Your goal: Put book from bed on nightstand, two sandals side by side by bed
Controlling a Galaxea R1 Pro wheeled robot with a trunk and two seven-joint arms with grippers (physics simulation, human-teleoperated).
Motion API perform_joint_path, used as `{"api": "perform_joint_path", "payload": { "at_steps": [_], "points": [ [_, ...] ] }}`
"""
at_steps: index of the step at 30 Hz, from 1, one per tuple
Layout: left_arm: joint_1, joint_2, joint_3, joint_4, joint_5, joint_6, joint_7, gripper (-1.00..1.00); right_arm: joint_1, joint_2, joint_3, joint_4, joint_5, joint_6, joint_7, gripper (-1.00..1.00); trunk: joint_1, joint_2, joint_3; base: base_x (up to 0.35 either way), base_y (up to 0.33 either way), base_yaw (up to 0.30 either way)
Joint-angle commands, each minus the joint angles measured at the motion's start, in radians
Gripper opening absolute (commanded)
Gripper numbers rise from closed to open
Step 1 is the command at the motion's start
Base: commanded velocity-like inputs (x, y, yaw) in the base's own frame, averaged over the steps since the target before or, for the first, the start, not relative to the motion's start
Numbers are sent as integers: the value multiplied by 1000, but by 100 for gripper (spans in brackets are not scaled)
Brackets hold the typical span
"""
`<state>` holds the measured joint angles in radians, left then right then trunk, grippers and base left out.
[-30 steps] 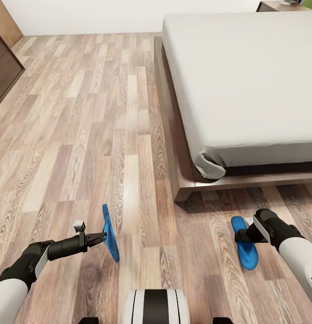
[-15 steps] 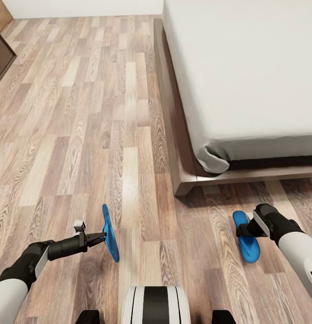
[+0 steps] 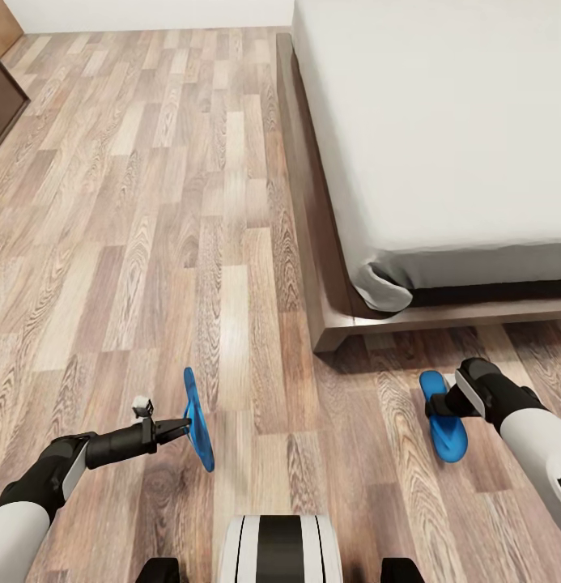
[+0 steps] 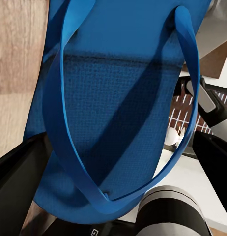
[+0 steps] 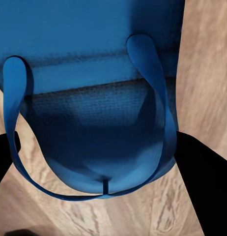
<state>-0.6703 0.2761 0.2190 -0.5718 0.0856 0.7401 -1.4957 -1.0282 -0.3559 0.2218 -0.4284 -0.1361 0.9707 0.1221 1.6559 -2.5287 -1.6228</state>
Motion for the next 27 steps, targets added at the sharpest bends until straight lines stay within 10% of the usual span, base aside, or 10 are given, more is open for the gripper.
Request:
{"api": "perform_joint_path", "payload": {
  "at_steps": [1, 27],
  "points": [
    [0, 0, 0, 0, 0, 10, -3, -100, -1, -1, 8, -1, -10, 4, -2, -100, 0, 0, -1, 0, 0, 0],
    [0, 2, 0, 1, 4, -2, -12, -100, -9, -2, 8, -1, -10, 3, -2, -100, 5, -3, -43, 0, 0, 0]
  ]
}}
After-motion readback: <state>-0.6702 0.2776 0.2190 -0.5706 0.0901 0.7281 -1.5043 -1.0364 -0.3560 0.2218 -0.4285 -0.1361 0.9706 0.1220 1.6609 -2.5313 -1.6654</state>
